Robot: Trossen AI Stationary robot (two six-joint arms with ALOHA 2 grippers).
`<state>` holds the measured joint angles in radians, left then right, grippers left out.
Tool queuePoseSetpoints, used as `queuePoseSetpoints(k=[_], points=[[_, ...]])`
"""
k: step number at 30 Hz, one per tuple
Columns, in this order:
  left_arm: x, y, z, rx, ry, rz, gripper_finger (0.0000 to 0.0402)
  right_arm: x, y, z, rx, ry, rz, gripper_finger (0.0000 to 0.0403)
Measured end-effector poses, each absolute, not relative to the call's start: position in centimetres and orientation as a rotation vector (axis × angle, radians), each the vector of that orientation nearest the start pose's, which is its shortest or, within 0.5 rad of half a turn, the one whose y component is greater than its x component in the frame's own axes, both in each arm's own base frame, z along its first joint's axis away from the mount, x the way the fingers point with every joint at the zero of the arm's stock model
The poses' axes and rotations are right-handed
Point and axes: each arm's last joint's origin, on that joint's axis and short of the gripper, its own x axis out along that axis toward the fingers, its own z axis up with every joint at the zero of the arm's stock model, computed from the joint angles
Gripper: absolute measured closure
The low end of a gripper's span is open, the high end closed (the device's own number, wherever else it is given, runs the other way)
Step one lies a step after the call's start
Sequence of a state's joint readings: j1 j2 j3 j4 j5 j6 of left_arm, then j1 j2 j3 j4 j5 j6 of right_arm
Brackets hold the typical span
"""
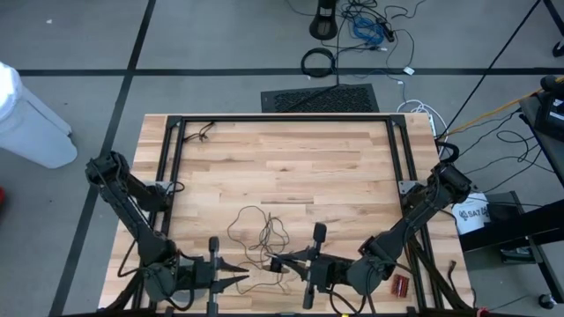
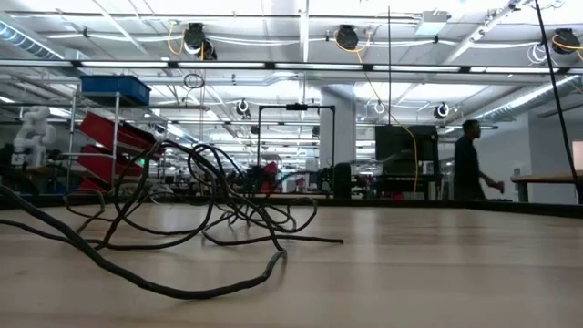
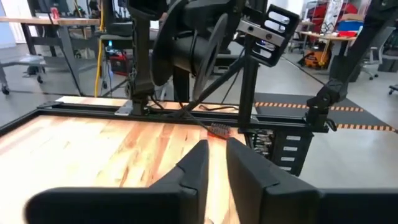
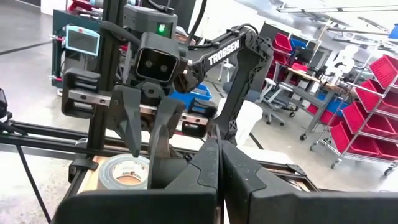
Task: Coil cords
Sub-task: Coil the black wire onto the spool
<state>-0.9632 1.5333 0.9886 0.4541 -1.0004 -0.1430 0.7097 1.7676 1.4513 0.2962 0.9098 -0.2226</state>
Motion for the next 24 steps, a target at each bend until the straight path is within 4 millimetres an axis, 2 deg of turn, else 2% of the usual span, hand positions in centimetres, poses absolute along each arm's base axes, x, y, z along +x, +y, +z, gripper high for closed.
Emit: queuePoseSetpoints(k=[5, 9, 14, 19, 24], points=[[21.2, -26.4, 28.1, -0.103, 0.064, -0.064, 0.0378, 32.5, 24.9, 34.2, -0.243, 0.037, -0.198, 0.0403], [22.2, -26.9, 26.3, -0.193, 0.103, -0.061, 0.0372, 32.4, 24.8, 34.3, -0.238, 0.037, -0.202, 0.0403], [23.8, -29.0, 21.9, -0.176, 0.069, -0.026, 0.0317, 32.4, 24.8, 34.3, -0.23, 0.038, -0.203, 0.0403], [24.7, -29.8, 19.9, -0.191, -0.044, 0.078, 0.0244, 32.0, 25.3, 34.3, -0.224, 0.038, -0.188, 0.0403], [25.0, -30.2, 18.9, -0.172, -0.054, 0.105, 0.0204, 31.3, 25.9, 34.4, -0.23, 0.036, -0.173, 0.0403]])
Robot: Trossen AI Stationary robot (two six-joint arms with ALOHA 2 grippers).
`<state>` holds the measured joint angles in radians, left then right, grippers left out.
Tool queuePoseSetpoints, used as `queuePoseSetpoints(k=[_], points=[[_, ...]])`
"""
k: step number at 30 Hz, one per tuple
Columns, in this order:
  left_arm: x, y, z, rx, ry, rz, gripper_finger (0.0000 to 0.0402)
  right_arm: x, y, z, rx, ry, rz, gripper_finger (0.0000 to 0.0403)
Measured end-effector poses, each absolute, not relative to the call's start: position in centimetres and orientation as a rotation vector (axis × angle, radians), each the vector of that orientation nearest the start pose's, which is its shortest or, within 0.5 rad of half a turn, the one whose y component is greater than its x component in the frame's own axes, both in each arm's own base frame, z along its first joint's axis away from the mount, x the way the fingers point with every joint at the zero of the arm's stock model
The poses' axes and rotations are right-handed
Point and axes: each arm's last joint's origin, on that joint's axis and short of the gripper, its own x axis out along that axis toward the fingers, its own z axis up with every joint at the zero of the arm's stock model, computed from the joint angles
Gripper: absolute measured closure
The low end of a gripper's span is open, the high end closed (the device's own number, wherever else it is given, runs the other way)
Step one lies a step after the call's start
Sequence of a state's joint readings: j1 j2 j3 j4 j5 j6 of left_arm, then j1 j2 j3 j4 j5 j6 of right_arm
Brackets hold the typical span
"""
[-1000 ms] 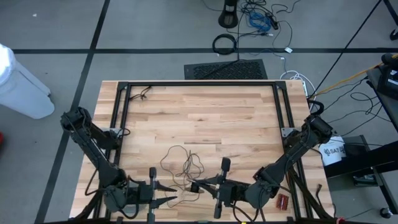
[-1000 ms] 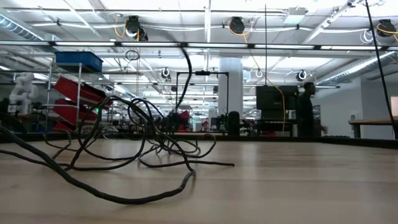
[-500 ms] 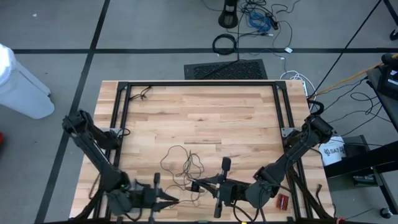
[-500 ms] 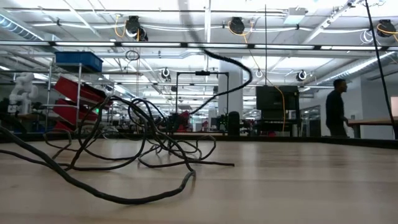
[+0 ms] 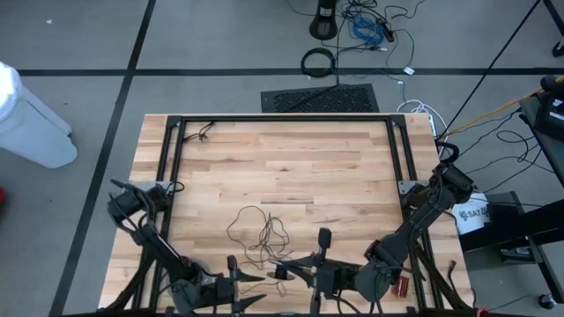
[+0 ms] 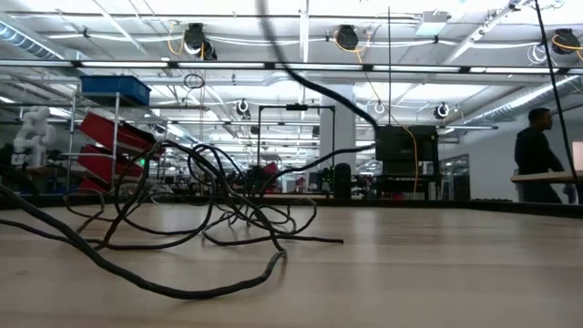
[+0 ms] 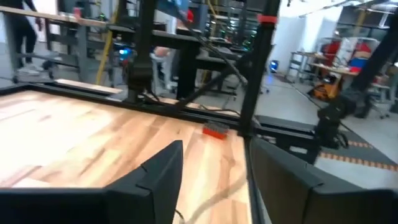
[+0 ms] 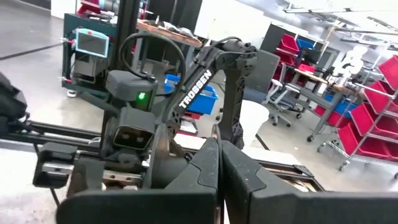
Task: Coil cords
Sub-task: Coil the black wire onto the spool
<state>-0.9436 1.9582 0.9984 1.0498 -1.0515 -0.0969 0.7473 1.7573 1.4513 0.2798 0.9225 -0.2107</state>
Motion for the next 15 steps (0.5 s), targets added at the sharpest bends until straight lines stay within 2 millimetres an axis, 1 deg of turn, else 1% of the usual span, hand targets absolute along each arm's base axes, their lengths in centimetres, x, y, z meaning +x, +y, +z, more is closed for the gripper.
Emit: queuePoseSetpoints(k=[3, 7, 11, 15], points=[[25.4, -30.8, 18.4, -0.157, -0.048, 0.074, 0.0199, 31.3, 25.9, 34.4, -0.234, 0.039, -0.195, 0.0403], [26.6, -31.5, 17.7, -0.152, -0.042, 0.037, 0.0198, 31.3, 25.8, 34.4, -0.226, 0.039, -0.197, 0.0403], [27.9, -31.7, 16.7, -0.133, -0.035, 0.116, 0.0198, 31.3, 25.9, 34.4, -0.221, 0.037, -0.193, 0.0403], [28.4, -31.8, 16.4, -0.132, -0.038, 0.218, 0.0198, 31.1, 26.1, 34.4, -0.218, 0.036, -0.187, 0.0403]])
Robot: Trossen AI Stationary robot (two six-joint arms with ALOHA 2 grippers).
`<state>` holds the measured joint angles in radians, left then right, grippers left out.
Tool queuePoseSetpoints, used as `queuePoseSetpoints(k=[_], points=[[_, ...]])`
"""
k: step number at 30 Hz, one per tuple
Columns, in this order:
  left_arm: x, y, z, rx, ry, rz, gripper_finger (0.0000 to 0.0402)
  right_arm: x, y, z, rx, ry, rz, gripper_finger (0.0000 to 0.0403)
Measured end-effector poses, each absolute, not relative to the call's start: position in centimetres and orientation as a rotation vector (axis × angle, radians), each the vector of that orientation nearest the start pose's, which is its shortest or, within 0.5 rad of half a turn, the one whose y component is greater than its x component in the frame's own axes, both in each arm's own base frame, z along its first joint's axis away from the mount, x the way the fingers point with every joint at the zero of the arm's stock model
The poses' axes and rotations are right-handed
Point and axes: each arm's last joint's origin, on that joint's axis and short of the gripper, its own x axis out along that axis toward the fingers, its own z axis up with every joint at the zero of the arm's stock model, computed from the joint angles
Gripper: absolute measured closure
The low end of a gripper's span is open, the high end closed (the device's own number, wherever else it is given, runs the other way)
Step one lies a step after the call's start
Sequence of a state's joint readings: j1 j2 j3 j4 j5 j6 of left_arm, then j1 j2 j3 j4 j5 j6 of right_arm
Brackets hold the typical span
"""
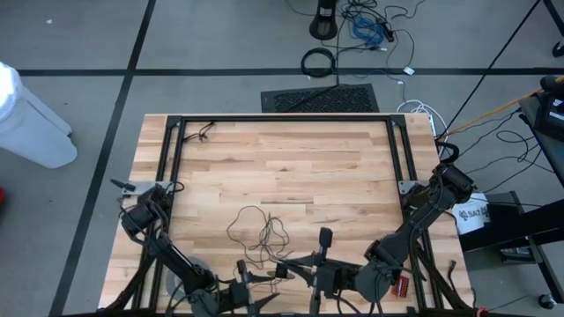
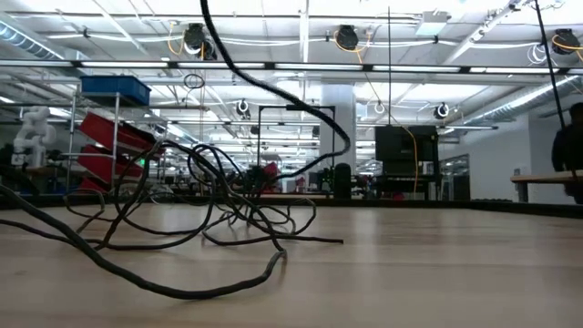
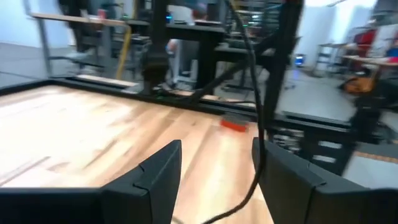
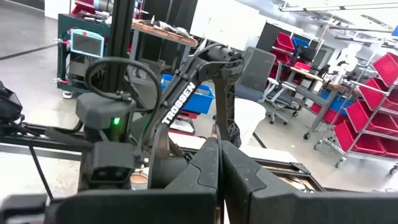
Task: Coil cords
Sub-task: Coil the black wire onto the spool
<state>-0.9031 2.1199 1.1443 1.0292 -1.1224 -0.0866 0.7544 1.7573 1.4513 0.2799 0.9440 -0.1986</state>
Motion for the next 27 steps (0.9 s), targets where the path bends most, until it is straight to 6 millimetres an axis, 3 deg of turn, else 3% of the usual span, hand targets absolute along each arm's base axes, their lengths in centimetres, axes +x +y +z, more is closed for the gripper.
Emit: queuePoseSetpoints(k=[11, 21, 27], points=[[28.4, -31.96, 16.29, -0.099, -0.026, 0.185, 0.0201, 31.06, 26.14, 34.41, -0.218, 0.036, -0.185, 0.0403], [28.39, -31.96, 16.25, -0.094, -0.023, 0.182, 0.0274, 31.06, 26.14, 34.41, -0.218, 0.036, -0.185, 0.0403], [28.63, -32.03, 16.24, -0.09, -0.021, 0.1, 0.0288, 31.06, 26.14, 34.41, -0.218, 0.036, -0.185, 0.0403]])
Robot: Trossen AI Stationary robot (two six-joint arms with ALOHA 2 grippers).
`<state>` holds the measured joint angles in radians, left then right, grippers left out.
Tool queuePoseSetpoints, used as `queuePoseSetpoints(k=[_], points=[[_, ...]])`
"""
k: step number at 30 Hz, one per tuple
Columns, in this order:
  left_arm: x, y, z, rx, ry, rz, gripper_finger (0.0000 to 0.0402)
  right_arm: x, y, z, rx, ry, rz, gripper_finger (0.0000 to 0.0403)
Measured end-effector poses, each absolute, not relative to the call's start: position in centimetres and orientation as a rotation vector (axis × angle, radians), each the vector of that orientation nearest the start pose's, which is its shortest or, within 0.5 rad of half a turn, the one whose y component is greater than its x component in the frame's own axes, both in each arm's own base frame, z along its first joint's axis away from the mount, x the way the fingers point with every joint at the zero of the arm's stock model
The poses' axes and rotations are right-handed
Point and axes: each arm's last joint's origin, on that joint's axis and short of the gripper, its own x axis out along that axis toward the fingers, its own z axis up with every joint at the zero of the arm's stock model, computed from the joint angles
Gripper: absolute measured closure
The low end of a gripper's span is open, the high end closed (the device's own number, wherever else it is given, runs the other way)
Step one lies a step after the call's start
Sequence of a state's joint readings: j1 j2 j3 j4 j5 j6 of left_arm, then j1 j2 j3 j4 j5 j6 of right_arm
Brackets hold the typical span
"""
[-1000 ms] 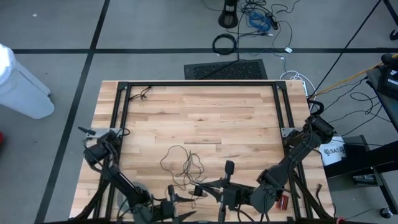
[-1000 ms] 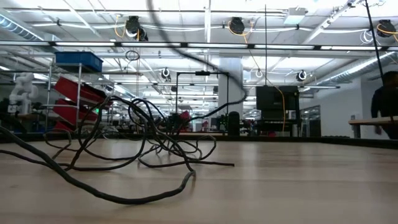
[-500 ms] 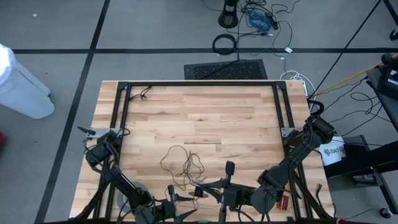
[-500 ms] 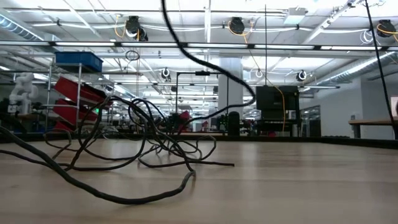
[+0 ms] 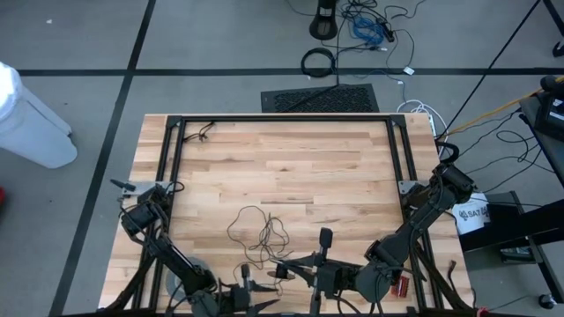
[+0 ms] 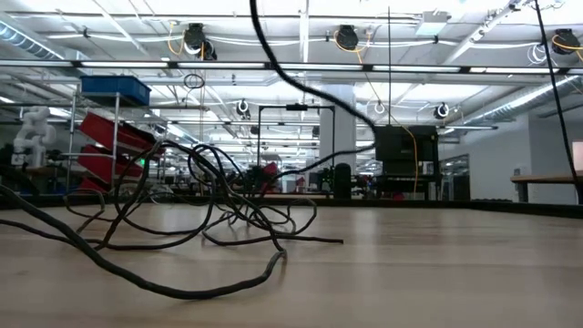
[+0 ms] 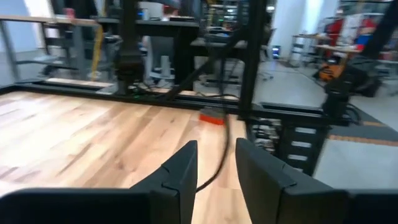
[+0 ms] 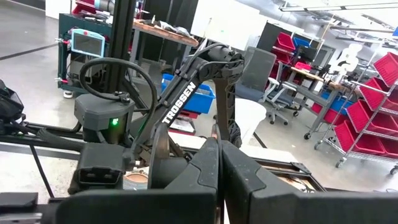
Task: Coil cords
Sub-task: Coil the black wire onto the spool
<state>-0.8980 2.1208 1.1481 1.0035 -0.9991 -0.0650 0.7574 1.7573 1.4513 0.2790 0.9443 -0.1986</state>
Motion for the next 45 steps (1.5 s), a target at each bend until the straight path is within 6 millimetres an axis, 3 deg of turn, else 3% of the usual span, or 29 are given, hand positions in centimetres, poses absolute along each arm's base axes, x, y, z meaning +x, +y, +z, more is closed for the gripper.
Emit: queuePoseSetpoints(k=[8, 18, 26, 34, 40, 45], points=[[28.9, -31.9, 16.2, -0.094, -0.021, 0.078, 0.0292, 31.1, 26.1, 34.4, -0.218, 0.036, -0.185, 0.0403], [28.9, -31.9, 16.2, -0.087, -0.019, 0.091, 0.0392, 31.1, 26.1, 34.4, -0.218, 0.036, -0.185, 0.0403], [28.3, -32.0, 16.5, -0.044, -0.021, 0.158, 0.0398, 31.0, 26.2, 34.4, -0.218, 0.036, -0.182, 0.0403], [24.4, -33.1, 20.6, 0.001, -0.03, 0.357, 0.0399, 30.8, 26.5, 34.2, -0.236, 0.049, -0.148, 0.0403], [21.2, -33.4, 25.1, -0.054, -0.056, 0.315, 0.04, 30.8, 26.5, 34.0, -0.224, 0.06, -0.139, 0.0403], [19.9, -33.1, 27.2, -0.057, -0.065, 0.293, 0.04, 31.2, 26.2, 33.4, -0.213, 0.1, -0.15, 0.0403]])
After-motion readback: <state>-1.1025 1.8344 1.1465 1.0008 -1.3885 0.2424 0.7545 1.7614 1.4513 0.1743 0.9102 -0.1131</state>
